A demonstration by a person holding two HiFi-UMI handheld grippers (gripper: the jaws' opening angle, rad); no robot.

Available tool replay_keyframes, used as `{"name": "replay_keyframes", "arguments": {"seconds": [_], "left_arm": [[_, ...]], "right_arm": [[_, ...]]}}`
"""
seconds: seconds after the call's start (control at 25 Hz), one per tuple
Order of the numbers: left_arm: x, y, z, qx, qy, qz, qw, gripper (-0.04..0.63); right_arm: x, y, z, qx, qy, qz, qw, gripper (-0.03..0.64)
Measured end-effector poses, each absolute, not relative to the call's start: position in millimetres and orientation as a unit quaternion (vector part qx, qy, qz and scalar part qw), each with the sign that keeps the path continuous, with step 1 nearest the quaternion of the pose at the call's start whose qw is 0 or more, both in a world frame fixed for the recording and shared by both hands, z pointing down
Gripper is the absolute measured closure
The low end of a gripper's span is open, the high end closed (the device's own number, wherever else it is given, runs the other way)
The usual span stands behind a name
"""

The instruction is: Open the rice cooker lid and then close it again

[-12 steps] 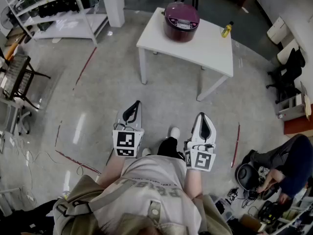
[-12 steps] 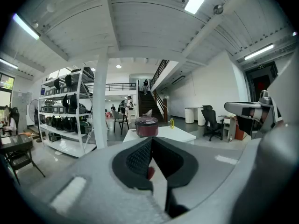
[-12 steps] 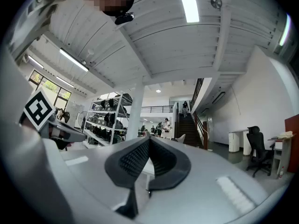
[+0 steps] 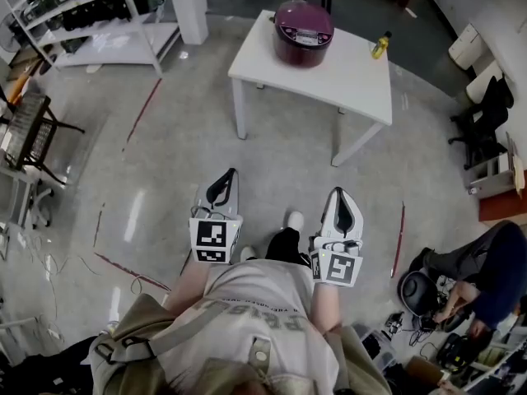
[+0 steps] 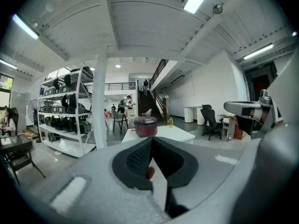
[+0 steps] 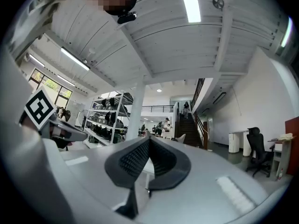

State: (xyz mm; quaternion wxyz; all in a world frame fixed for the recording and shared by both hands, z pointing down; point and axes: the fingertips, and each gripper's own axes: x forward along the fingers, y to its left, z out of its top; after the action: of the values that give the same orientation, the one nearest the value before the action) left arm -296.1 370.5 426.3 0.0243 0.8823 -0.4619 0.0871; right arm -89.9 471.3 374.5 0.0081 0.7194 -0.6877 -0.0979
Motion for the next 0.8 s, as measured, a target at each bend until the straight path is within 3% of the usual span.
{"name": "replay_keyframes", "arguments": {"seconds": [0.36,0.64,0.72,0.8], "left_arm": [[-295,371,429,0.883,-0.46,0.094,0.023,0.586],[-291,361,422,0.875,-0.476,0.086,0.035,0.586],[-285,358,421,0.872,-0.479,0.089,0.039,0.539],[-277,355,420,0.874,-0.475,0.091,0.043,0.469]], "right_arm": [[-87,471,381,0.721,-0.688,-0.078,-0.001,0.617],[-65,465,372,0.708,-0.7,-0.038,-0.085,0.614],[-58,461,371,0.7,-0.707,-0.031,-0.094,0.481],[-51,453,373,0.694,-0.713,-0.027,-0.095,0.457]]}}
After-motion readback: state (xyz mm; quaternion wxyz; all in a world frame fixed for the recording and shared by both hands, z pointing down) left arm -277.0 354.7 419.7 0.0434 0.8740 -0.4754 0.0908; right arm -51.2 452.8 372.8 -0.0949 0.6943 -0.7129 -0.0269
